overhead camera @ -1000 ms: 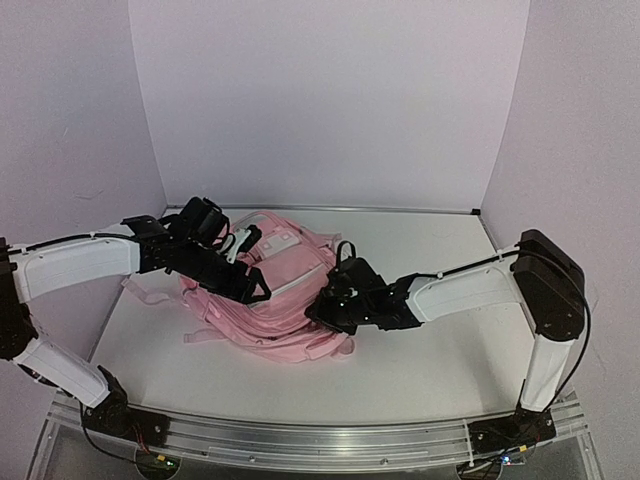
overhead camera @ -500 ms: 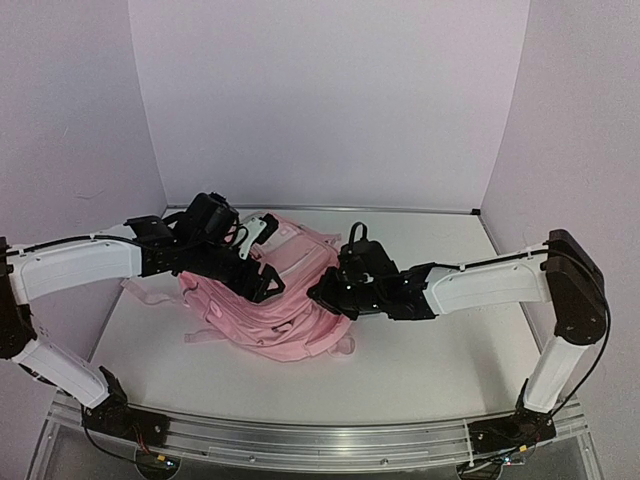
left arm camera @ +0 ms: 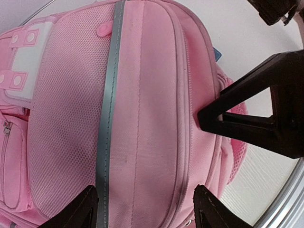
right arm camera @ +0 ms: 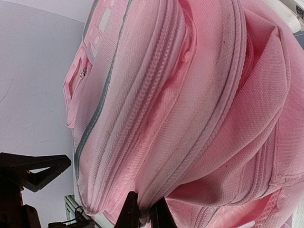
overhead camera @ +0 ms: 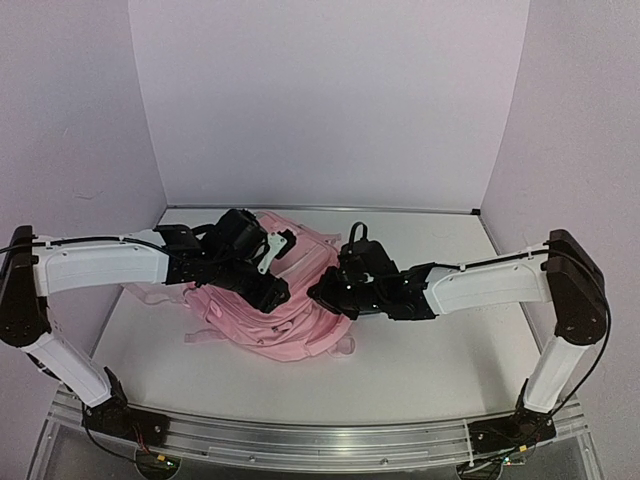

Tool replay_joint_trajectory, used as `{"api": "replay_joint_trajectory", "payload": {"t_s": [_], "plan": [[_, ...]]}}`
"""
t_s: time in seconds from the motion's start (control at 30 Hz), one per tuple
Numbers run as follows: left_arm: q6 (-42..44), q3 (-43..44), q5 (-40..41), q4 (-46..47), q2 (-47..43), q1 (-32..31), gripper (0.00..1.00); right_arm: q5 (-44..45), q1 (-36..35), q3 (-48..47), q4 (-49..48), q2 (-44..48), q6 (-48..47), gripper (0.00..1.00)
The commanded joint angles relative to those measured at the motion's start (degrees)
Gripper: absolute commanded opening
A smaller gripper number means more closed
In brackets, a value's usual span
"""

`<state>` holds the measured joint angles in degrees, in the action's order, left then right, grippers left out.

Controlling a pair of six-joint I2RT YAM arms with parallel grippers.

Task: Pack the student bag
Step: Zip the student bag at the center of the board.

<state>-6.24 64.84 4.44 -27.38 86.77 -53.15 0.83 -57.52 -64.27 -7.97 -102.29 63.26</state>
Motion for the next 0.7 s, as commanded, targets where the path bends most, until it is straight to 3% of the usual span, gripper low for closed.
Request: {"api": "replay_joint_trajectory", "payload": {"t_s": [0.0, 0.17, 0.3, 0.33, 0.53, 0.67], "plan": [[-1.26, 1.84, 3.96, -1.06, 0.29, 0.03, 0.69, 2.24, 0.00, -0.97, -7.76, 5.23, -0.76, 0.00], [-1.83, 1.18, 1.39, -0.96, 0.45, -0.48, 0.79, 2.74, -0.03, -0.71, -7.93, 5.17, -0.50, 0.00], [-1.90, 0.61, 2.44, -2.03, 1.48, -1.29, 0.79, 3.20, 0.01, -0.50, -7.99, 5.17, -0.42, 0.00], [-2.04, 0.77, 4.24, -2.95, 2.22, -1.47, 0.76, 3.21, -0.04, -0.46, -8.02, 5.17, -0.42, 0.00], [-3.25, 2.22, 12.03, -5.31, 4.10, -2.30, 0.37, 3.87, 0.00, 0.66, -8.03, 6.02, -1.10, 0.00], [-3.31, 2.31, 13.22, -4.74, 4.01, -2.39, 0.14, 4.92, -0.01, 2.23, -7.95, 7.96, -2.20, 0.11]]}}
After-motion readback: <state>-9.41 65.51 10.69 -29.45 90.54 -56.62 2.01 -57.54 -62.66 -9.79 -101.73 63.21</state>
